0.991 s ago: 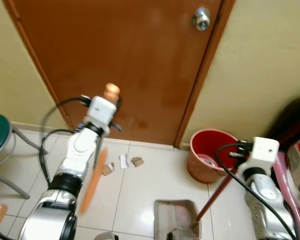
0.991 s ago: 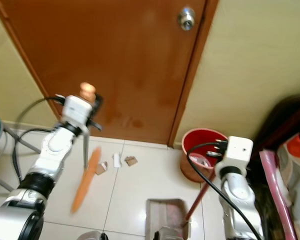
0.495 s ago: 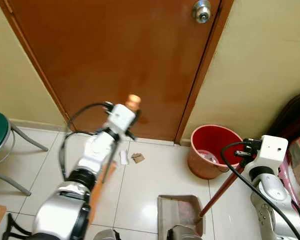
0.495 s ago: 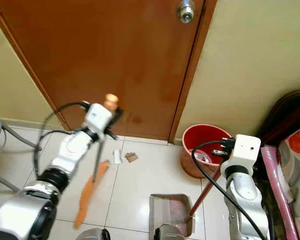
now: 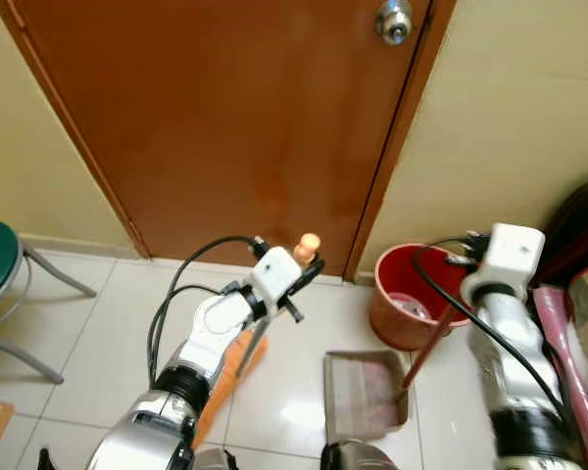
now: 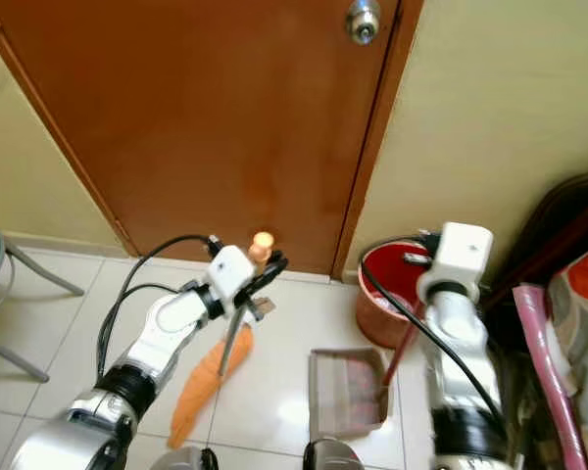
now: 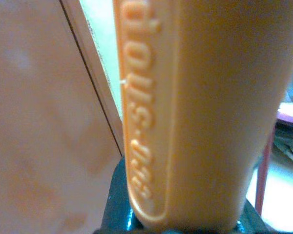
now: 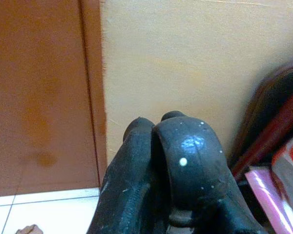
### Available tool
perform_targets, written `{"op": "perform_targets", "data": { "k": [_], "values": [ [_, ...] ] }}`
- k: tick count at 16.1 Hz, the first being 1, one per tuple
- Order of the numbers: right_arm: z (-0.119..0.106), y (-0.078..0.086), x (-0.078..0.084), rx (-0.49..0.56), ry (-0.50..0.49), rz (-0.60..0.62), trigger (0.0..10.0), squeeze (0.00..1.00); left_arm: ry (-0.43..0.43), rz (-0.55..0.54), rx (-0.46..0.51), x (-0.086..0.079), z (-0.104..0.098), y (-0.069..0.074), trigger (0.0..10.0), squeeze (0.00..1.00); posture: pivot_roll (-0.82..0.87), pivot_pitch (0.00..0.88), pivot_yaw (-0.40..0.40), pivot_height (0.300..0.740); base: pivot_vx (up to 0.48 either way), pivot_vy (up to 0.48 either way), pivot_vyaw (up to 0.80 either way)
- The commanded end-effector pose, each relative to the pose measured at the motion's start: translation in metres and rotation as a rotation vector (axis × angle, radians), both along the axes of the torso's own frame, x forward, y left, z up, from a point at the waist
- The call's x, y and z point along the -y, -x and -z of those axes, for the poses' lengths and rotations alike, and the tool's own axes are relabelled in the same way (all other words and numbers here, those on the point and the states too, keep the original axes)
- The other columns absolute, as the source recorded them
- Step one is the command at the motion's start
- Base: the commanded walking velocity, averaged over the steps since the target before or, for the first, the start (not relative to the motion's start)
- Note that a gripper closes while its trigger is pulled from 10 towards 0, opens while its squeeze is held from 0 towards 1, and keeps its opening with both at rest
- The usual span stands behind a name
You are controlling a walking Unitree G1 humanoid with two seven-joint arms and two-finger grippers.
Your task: Sweep floor
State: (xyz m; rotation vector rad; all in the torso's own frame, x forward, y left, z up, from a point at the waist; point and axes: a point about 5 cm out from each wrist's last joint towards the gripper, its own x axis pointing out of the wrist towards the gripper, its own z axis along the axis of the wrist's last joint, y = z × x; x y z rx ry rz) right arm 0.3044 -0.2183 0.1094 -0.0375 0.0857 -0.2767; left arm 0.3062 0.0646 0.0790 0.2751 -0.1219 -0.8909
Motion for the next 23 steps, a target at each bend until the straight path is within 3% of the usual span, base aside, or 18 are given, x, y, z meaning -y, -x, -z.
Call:
{"op": "perform_targets", "data": {
  "k": [1,5,8,11,13,14,17,20,23],
  "values": [
    [-0.001,-0.009,-0.015,0.023,0.002,-0.016,10.0,0.00,0.073,0.027,0.008,0.008,-0.009,0.004,10.0,0.00,-0.04,0.143,-0.004,0.740,0.000,0.000,0.00],
    [0.002,-0.026,-0.049,0.021,0.019,-0.039,10.0,0.00,0.159,0.072,0.065,0.016,-0.042,0.010,10.0,0.00,0.03,0.135,0.006,0.740,0.000,0.000,0.00],
    [0.000,-0.035,-0.069,0.057,0.049,-0.051,10.0,0.00,0.168,0.102,0.076,0.010,-0.063,0.022,10.0,0.00,0.08,0.133,0.019,0.740,0.000,0.000,0.00],
    [-0.001,-0.038,-0.066,0.066,0.133,-0.014,10.0,0.00,0.162,0.097,0.003,0.000,-0.062,0.041,10.0,0.00,0.09,0.132,0.027,0.740,0.000,0.000,0.00],
    [0.004,-0.039,-0.065,0.045,0.069,-0.044,10.0,0.00,0.140,0.079,-0.037,-0.009,-0.058,0.053,10.0,0.00,0.10,0.132,0.028,0.740,0.000,0.000,0.00],
    [0.002,-0.039,-0.065,0.050,0.035,-0.114,10.0,0.00,0.104,0.044,-0.074,-0.021,-0.050,0.059,10.0,0.00,0.09,0.130,0.026,0.740,0.000,0.000,0.00],
    [-0.003,-0.039,-0.046,0.039,0.062,-0.117,10.0,0.00,0.069,0.033,-0.101,-0.026,-0.047,0.063,10.0,0.00,0.07,0.125,0.017,0.740,0.000,0.000,0.00],
    [0.005,-0.039,-0.039,-0.053,0.069,-0.169,10.0,0.00,0.071,0.031,-0.081,-0.024,-0.052,0.062,10.0,0.00,0.05,0.115,0.010,0.740,0.000,0.000,0.00],
    [0.022,-0.029,-0.035,-0.176,0.109,-0.278,10.0,0.00,0.113,-0.031,-0.010,-0.030,-0.073,0.054,10.0,0.00,0.04,0.111,-0.005,0.740,0.000,0.000,0.00]
  ]
}}
